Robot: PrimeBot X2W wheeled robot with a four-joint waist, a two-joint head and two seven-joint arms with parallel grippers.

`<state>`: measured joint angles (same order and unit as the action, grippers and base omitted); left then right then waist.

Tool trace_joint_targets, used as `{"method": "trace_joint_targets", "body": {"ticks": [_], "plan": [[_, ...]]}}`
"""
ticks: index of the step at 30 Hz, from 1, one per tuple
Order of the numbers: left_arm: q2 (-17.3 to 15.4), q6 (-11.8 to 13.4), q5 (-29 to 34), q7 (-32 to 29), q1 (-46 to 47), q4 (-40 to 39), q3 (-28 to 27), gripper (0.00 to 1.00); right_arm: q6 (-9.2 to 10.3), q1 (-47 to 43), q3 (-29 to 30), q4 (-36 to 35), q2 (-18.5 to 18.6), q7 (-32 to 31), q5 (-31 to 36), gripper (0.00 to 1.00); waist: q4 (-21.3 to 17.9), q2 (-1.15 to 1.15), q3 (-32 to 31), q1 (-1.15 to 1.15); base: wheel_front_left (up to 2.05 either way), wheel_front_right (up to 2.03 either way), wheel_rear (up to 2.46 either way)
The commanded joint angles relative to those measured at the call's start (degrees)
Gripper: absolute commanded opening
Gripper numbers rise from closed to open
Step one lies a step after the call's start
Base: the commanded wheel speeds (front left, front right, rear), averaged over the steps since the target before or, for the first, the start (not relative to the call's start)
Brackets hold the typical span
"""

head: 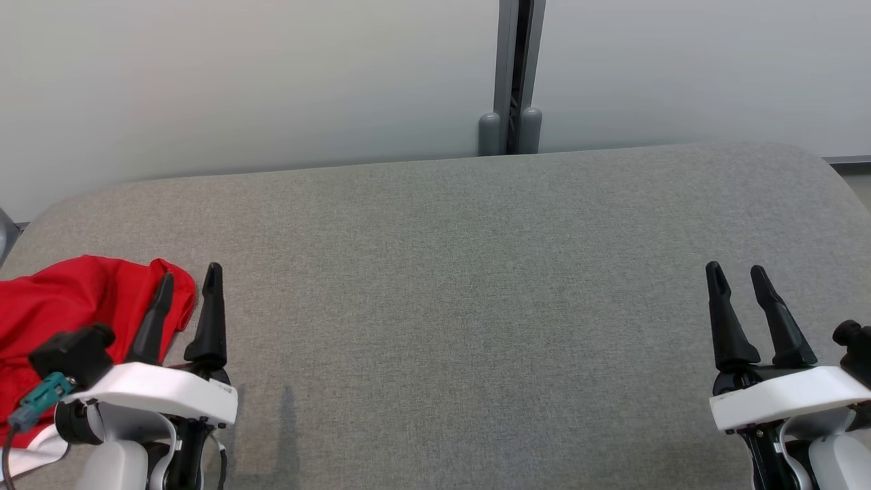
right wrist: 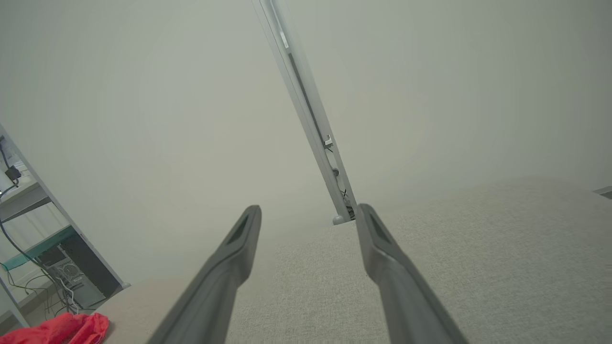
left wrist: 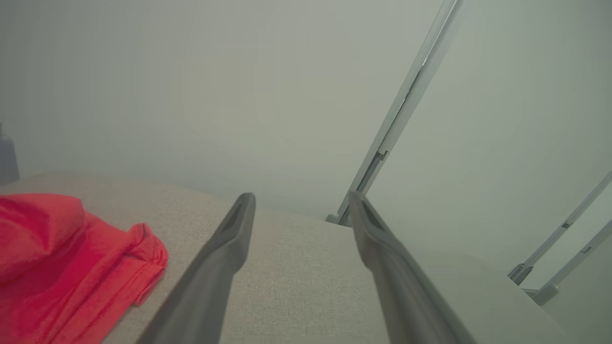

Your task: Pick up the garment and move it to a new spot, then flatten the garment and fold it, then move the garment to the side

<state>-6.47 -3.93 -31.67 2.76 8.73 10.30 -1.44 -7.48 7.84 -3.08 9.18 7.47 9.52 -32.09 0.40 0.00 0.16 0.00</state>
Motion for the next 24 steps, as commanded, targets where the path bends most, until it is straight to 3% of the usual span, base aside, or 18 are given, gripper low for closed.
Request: {"method": "trace_joint_targets", "body": {"ticks": [1, 24], "plan": [[-0.7, 0.2, 1.7, 0.8, 0.3, -0.2, 0.5, 1.00, -0.01, 0.3, 0.4, -0.4, 0.2, 0.0, 2.0, 1.00, 0.1, 0.00, 0.0, 0.00, 0.00, 0.00, 0.00], [-1.4, 1.6, 12.5, 5.2, -1.3, 3.0, 4.6, 1.00, -0.01, -1.4, 2.9, 1.7, -0.8, 0.2, 14.7, 1.00, 0.6, 0.00, 0.3, 0.00, 0.00, 0.00, 0.00]]}}
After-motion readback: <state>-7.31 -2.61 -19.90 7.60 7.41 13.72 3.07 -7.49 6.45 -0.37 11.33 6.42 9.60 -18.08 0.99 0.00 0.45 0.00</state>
